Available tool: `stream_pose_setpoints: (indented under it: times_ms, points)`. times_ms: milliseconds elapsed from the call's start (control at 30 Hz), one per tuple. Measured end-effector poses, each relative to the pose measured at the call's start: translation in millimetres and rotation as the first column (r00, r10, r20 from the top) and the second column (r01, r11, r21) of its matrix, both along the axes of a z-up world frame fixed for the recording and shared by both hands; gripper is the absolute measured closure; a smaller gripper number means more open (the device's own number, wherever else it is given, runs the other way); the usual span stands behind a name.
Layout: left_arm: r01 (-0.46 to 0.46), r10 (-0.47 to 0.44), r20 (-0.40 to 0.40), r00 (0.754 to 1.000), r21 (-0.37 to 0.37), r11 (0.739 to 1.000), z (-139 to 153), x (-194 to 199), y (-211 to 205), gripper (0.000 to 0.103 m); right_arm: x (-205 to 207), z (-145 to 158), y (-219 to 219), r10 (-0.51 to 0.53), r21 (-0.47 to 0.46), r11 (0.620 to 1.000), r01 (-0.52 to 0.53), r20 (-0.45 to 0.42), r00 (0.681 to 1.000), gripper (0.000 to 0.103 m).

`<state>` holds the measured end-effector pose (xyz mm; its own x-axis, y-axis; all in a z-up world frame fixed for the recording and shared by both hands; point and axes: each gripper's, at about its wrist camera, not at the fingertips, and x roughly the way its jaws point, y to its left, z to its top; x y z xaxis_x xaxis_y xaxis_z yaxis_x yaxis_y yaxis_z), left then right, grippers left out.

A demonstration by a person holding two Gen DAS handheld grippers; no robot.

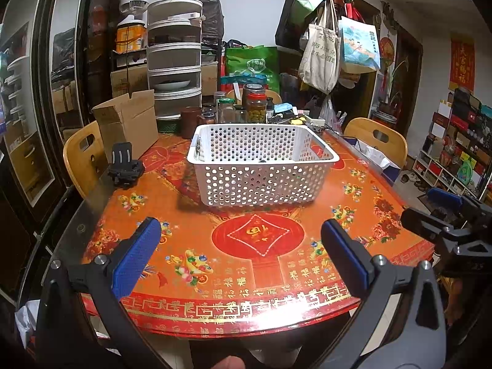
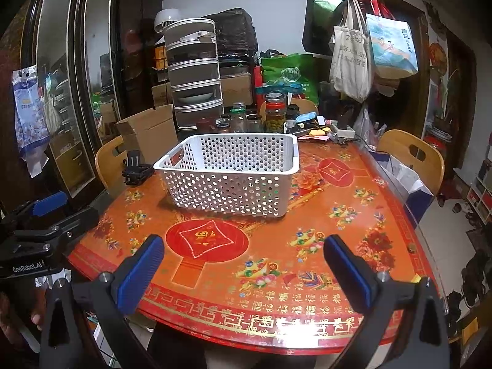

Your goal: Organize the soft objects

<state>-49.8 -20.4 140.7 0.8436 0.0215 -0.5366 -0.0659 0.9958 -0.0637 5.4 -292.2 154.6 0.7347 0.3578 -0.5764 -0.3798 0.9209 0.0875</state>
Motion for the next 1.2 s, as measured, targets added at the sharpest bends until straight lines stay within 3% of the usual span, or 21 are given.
stream_pose_setpoints:
  times_ms: [1200]
  points:
    - [0.016,-0.016,-0.009,1.000,-0.001,1.000,-13,-2,-2,0.000,-2,2,1,0.008,-0.005,1.000,-0.008,0.005,1.000,0.000]
